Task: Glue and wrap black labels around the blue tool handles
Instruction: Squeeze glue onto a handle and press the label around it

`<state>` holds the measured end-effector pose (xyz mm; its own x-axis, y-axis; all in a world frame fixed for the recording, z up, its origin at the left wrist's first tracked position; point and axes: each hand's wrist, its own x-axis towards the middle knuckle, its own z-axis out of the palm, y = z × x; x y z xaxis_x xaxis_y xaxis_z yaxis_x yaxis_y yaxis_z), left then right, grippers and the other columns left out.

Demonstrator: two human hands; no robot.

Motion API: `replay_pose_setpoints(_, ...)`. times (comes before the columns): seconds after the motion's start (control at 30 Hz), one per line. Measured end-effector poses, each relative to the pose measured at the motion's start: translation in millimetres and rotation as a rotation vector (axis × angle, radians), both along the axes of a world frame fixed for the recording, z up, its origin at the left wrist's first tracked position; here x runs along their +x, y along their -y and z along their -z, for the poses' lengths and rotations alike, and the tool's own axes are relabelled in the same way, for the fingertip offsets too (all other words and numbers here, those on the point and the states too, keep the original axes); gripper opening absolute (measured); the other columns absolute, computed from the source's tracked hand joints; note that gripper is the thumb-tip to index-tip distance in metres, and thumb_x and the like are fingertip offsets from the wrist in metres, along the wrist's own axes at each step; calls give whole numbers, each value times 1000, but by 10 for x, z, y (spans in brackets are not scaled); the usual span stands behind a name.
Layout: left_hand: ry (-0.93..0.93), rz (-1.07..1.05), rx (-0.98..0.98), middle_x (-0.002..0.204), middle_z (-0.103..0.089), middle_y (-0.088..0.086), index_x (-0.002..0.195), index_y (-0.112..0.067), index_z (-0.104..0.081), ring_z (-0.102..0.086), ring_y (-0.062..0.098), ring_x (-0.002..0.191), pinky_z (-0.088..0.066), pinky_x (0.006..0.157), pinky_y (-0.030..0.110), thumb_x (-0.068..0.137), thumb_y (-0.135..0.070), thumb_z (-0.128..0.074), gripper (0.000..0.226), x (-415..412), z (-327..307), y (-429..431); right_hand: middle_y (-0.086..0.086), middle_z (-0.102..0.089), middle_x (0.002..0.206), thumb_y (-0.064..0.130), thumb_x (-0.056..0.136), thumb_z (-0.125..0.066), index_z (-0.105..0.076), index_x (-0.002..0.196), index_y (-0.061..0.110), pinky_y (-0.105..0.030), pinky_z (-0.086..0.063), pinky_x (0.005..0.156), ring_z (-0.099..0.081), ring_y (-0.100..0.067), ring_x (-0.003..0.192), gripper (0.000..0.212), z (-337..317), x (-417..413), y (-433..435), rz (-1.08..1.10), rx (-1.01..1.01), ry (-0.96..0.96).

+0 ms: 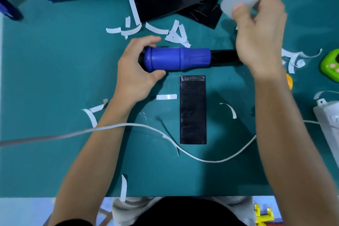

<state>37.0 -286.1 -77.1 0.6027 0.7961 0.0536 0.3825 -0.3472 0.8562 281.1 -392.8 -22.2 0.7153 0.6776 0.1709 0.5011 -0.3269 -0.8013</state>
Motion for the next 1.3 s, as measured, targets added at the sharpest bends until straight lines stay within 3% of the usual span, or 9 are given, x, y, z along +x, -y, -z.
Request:
replay_pose_setpoints(0.13,-10,0,89,116,-53,-9,121,-20,-71,-56,8,110,-43,101,20,66,3,-80,61,39,21,85,5,-60,107,13,96,-50,-47,120,28,-38,-64,68,-64,-17,99,28,-108,-318,103,-137,323,-463)
replay_pose_setpoints(0.33,-56,11,51,120,-60,-16,124,-24,-66,-57,11,113,-47,104,34,70,-8,-83,58,86,-23,99,-11,-50,88,1,78,-61,-60,104,8,-41,-41,65,-45,-26,80,27,-18,-384,268,-130,276,-621)
replay_pose_setpoints(0.5,-143,15,-69,114,-59,-27,132,-43,-43,-59,14,108,-45,94,32,70,-41,-84,74,84,11,100,-6,-62,102,9,93,-55,-62,127,13,-33,-47,58,-56,-21,80,36,24,-402,365,-89,312,-912)
replay_pose_setpoints(0.67,-189,52,66,108,-50,-33,119,-35,-54,-50,14,103,-40,91,30,79,-51,-70,46,89,-13,139,-20,-64,93,5,93,-57,-48,121,10,-25,-36,48,-51,-25,57,30,67,-381,309,-144,324,-908)
replay_pose_setpoints(0.8,-188,32,165,110,-65,-13,120,-22,-69,-48,14,102,-42,98,40,92,-52,-59,42,42,-25,85,-18,-58,91,3,79,-60,-60,104,8,-27,-25,55,-39,-19,62,26,83,-361,352,-28,417,-1015)
replay_pose_setpoints(0.97,-156,72,24,100,-66,-12,112,-26,-72,-53,12,94,-44,89,29,83,-51,-71,38,15,-11,19,-13,-66,101,13,93,-51,-52,123,2,-30,-46,63,-61,-23,75,32,61,-317,383,90,631,-1345)
replay_pose_setpoints(1.07,-88,67,55,111,-62,-14,118,-26,-72,-52,8,105,-39,97,18,76,-38,-82,45,29,4,40,-16,-72,104,18,103,-43,-55,124,-2,-28,-51,58,-68,-24,71,31,51,-361,357,73,567,-1323)
replay_pose_setpoints(1.2,-64,36,87,121,-54,-9,120,-22,-71,-52,11,118,-35,106,18,65,-15,-90,59,72,23,91,-3,-69,73,5,91,-57,-63,95,5,-23,-43,53,-59,-16,55,8,19,-451,249,75,552,-1183)
replay_pose_setpoints(1.3,-44,23,56,122,-52,-7,128,-20,-70,-52,0,117,-37,106,15,67,-6,-89,66,94,18,120,1,-60,64,-3,80,-63,-69,80,11,-24,-39,55,-51,-15,56,15,-10,-494,144,107,627,-1196)
